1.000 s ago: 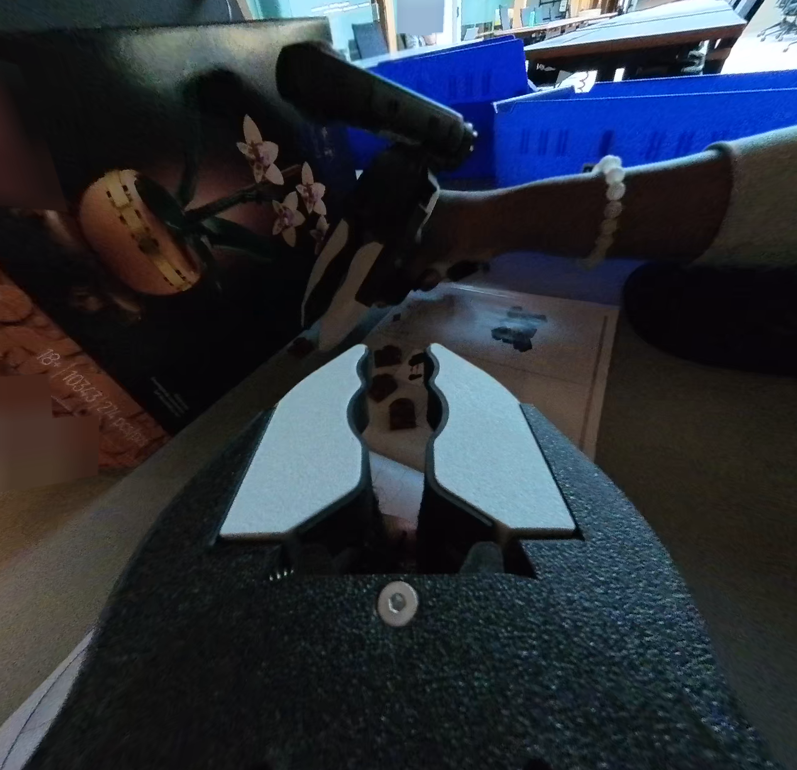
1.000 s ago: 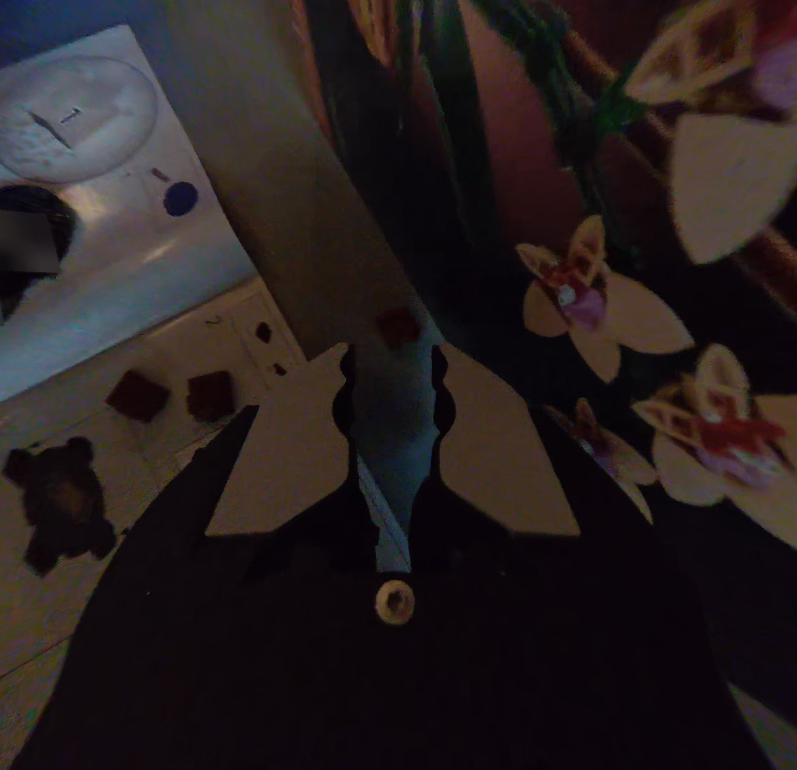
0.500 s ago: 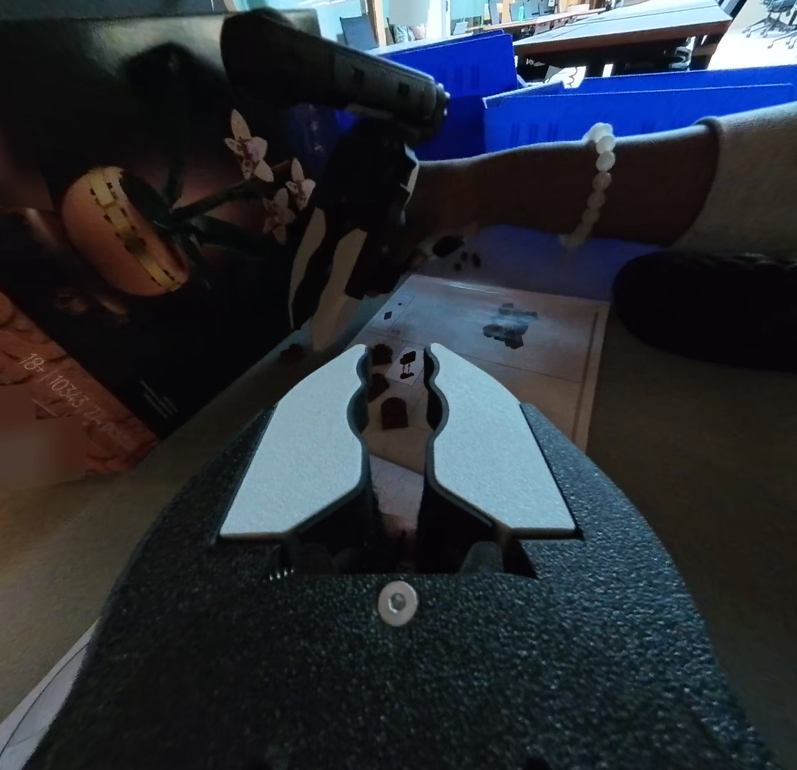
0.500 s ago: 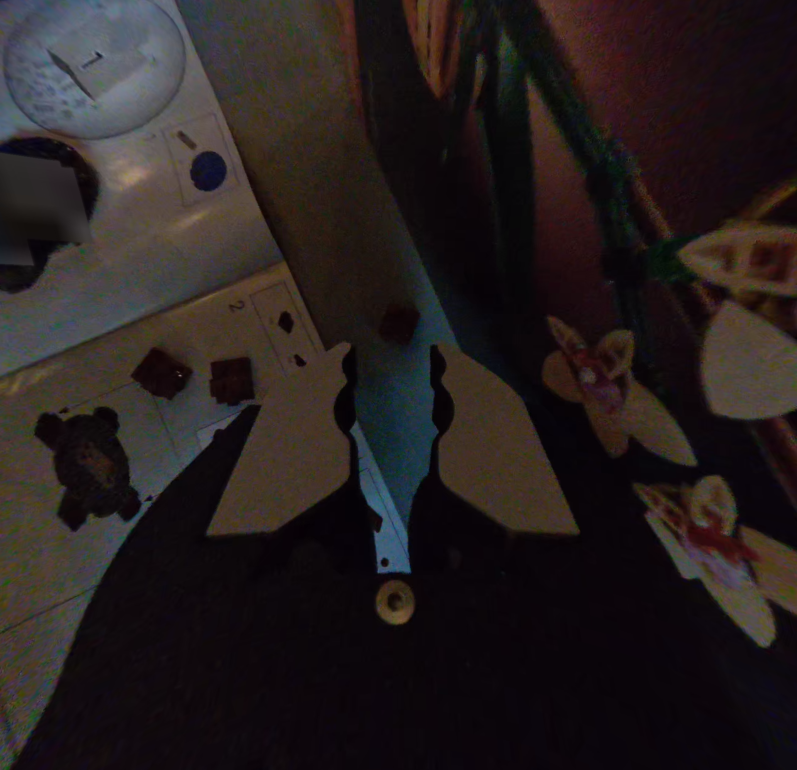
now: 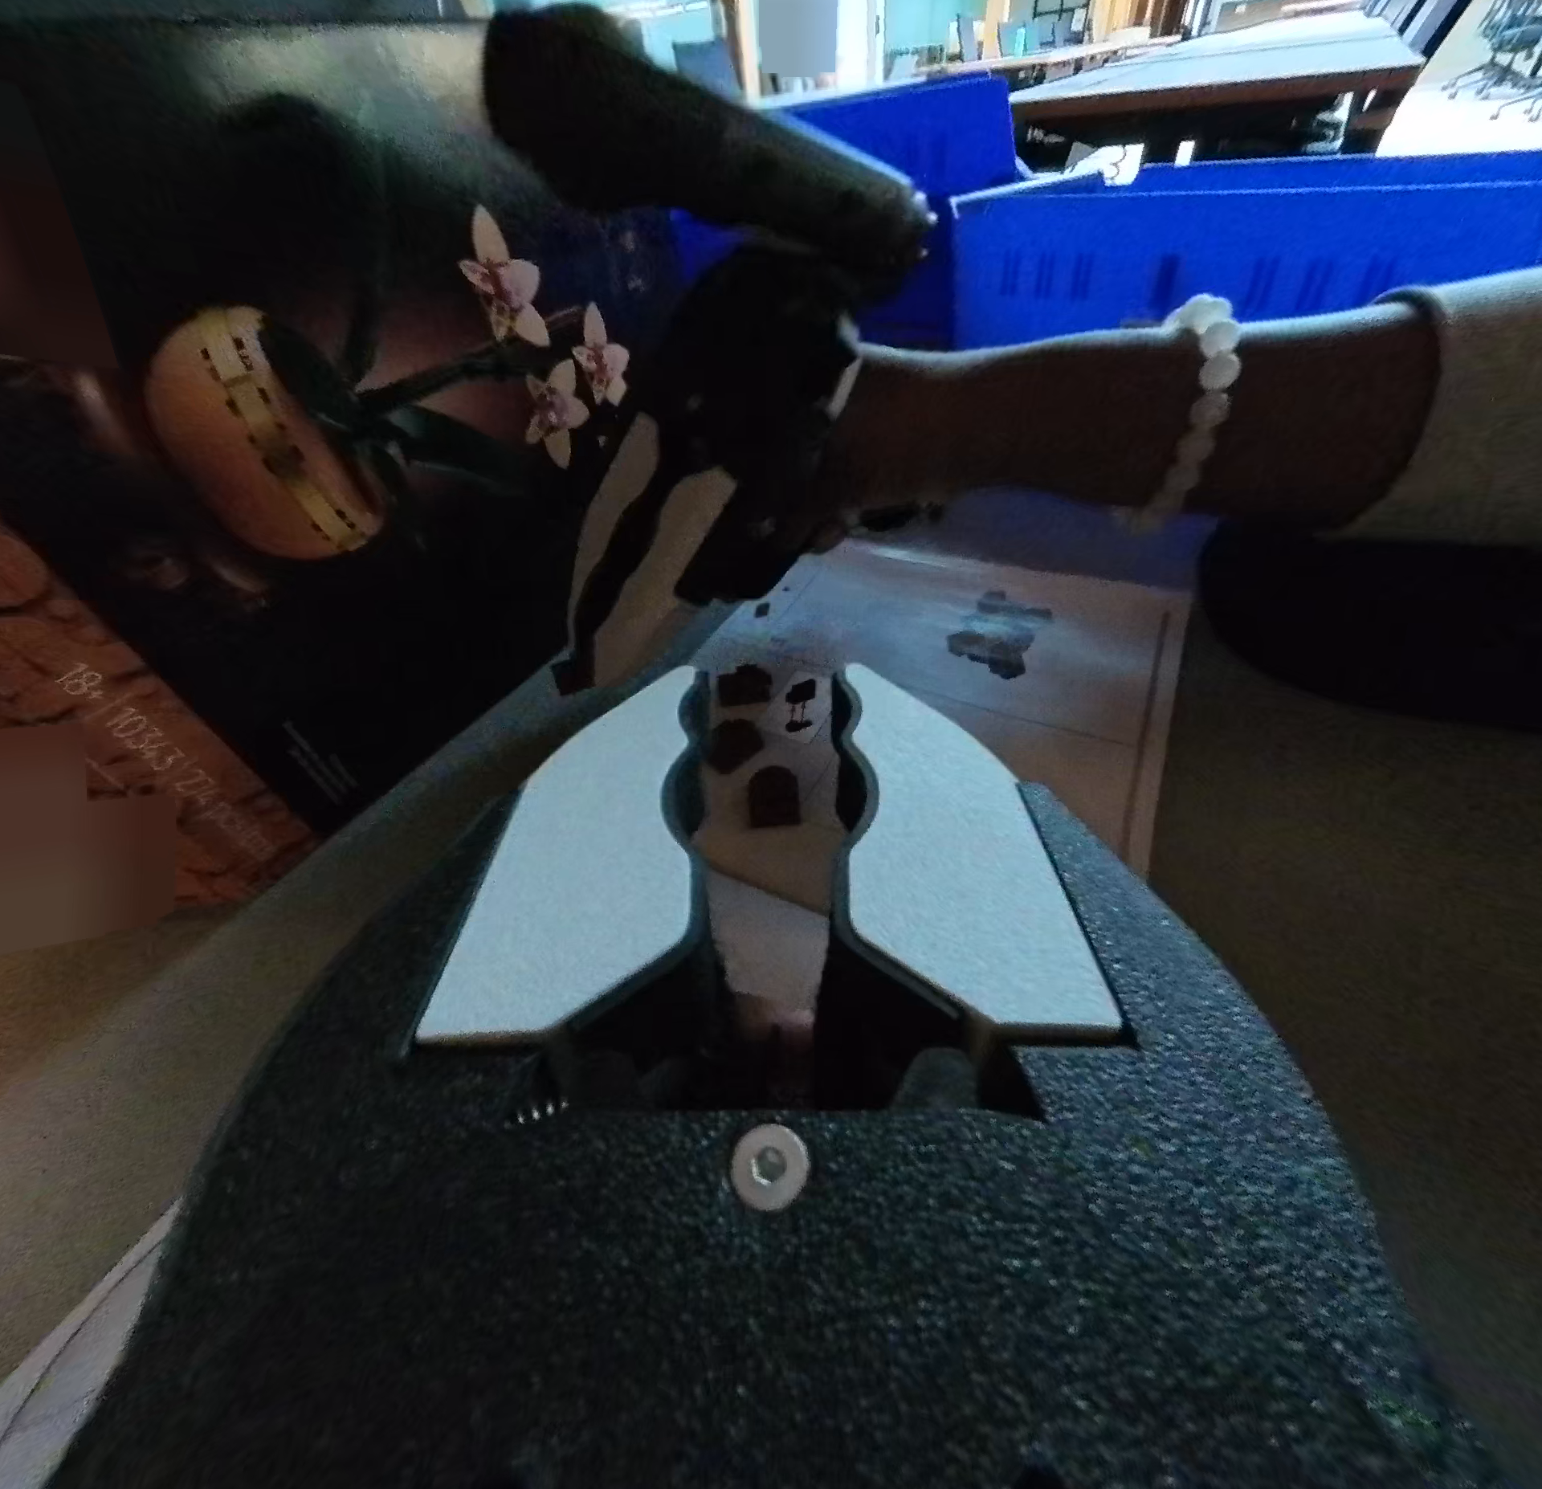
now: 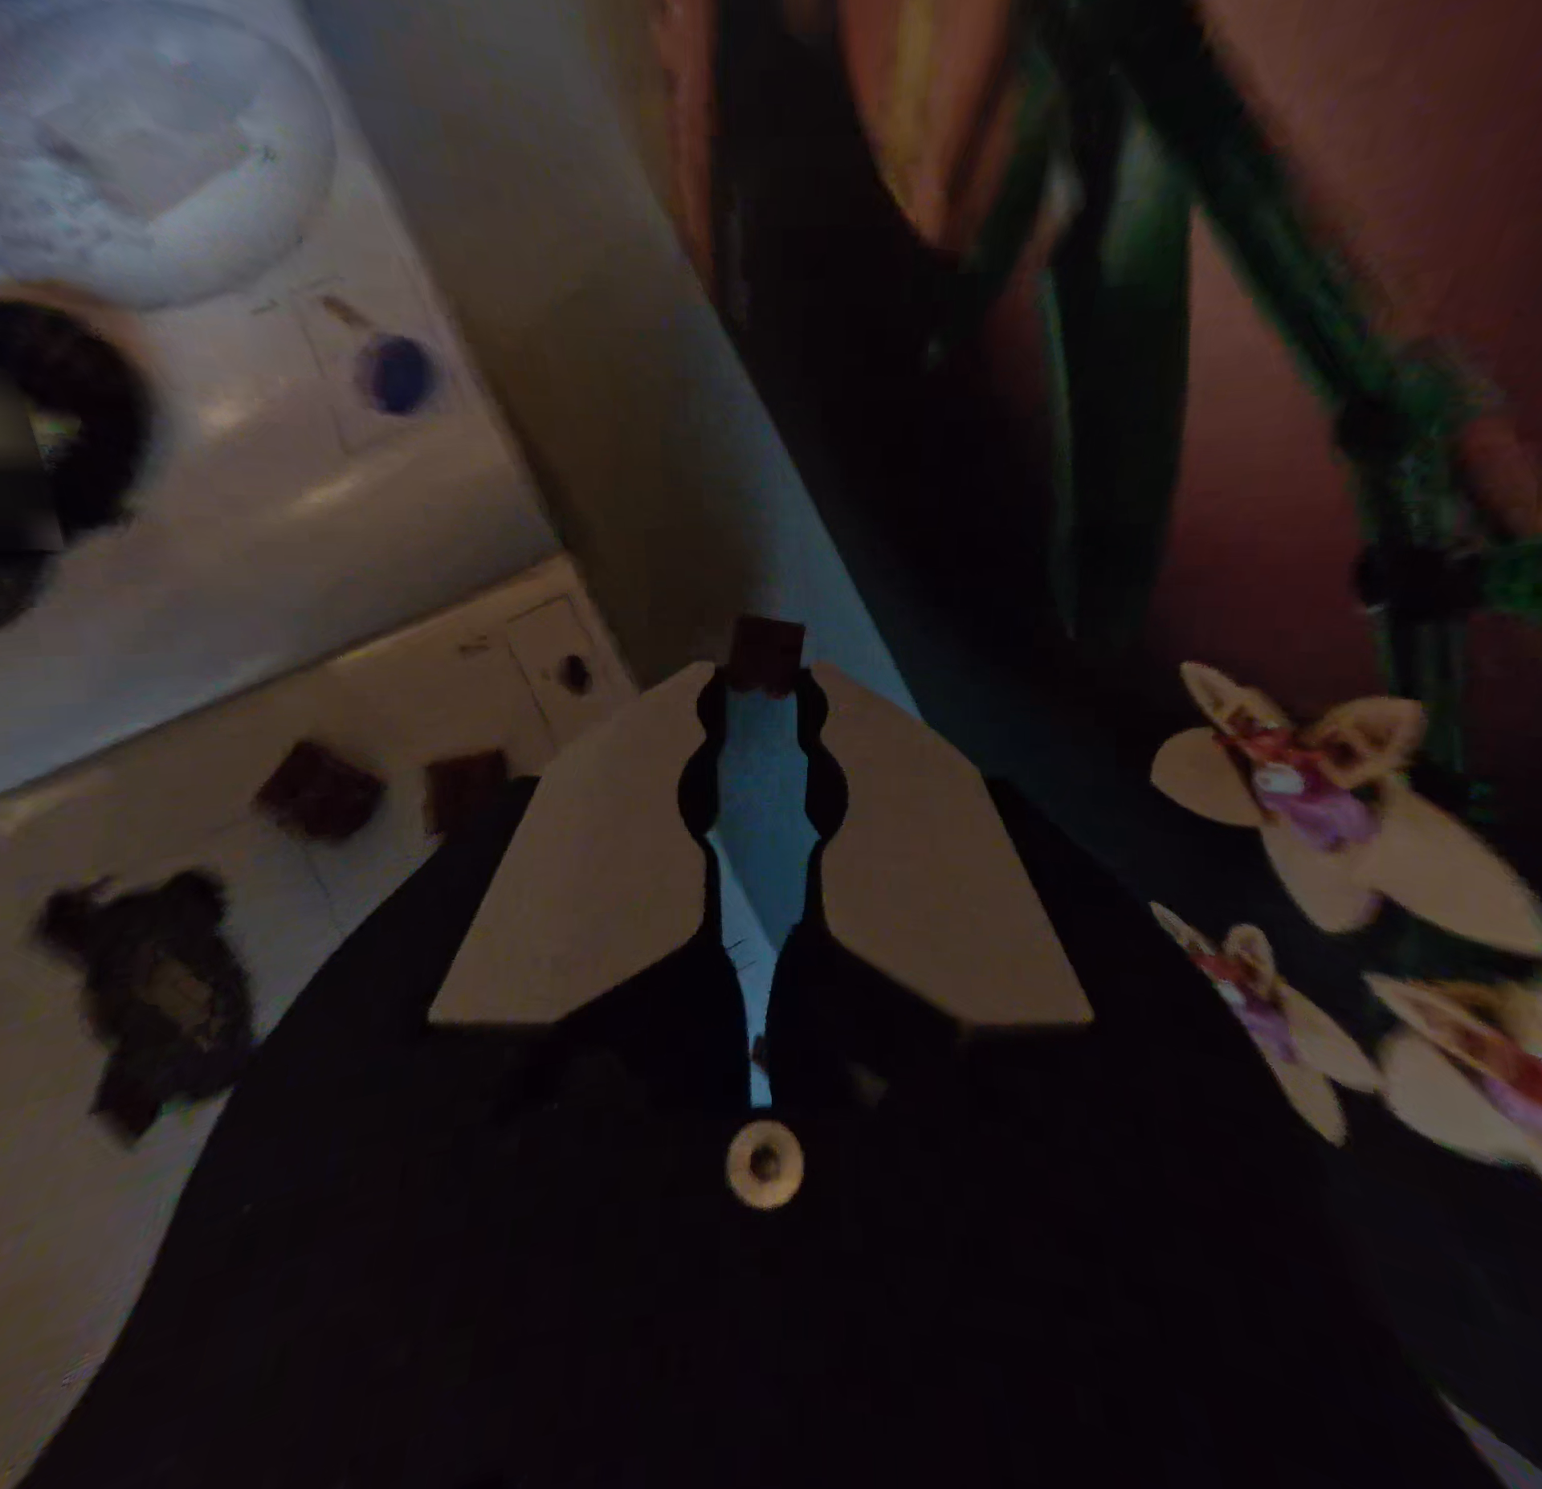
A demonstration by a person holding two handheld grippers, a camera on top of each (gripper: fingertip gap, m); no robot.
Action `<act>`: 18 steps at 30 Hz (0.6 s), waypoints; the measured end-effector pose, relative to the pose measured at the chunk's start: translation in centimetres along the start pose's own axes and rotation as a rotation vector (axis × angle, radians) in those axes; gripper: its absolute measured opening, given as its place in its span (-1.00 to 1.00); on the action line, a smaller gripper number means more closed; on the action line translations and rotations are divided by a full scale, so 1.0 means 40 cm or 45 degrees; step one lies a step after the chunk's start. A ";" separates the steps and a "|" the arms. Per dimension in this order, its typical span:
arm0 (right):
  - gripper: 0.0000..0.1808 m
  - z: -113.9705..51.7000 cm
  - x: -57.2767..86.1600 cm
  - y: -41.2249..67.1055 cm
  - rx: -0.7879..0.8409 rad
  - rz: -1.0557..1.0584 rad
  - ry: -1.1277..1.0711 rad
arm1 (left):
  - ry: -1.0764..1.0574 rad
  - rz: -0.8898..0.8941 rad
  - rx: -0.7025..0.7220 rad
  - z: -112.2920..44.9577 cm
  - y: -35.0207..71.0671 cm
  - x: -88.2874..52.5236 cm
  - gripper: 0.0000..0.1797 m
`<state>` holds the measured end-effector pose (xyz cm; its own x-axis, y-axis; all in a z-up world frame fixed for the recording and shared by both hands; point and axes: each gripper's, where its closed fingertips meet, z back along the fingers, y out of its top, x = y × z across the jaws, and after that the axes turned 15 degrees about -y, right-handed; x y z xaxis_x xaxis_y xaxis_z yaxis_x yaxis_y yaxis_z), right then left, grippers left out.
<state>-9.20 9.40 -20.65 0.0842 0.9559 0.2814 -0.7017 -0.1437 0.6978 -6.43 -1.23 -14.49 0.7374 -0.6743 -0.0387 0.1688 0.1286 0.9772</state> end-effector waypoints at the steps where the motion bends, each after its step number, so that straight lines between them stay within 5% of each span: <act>1: -0.83 0.029 -0.015 0.016 0.060 0.028 0.064 | -0.018 0.010 0.019 0.001 0.004 0.001 -0.66; 8: -0.84 0.310 -0.170 0.042 0.377 0.338 0.488 | -0.400 0.045 0.227 0.001 0.064 0.106 -0.57; 12: -0.84 0.361 -0.249 0.005 0.447 0.437 0.544 | -0.513 -0.014 0.068 -0.020 0.029 0.161 -0.48; 18: -0.83 0.350 -0.296 -0.043 0.460 0.439 0.560 | -0.590 -0.078 -0.054 -0.038 -0.003 0.200 -0.66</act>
<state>0.93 -5.26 -15.95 -0.4526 0.8445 0.2864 -0.3493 -0.4634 0.8144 0.44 -5.53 -15.22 0.3572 -0.9340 0.0107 0.2368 0.1016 0.9662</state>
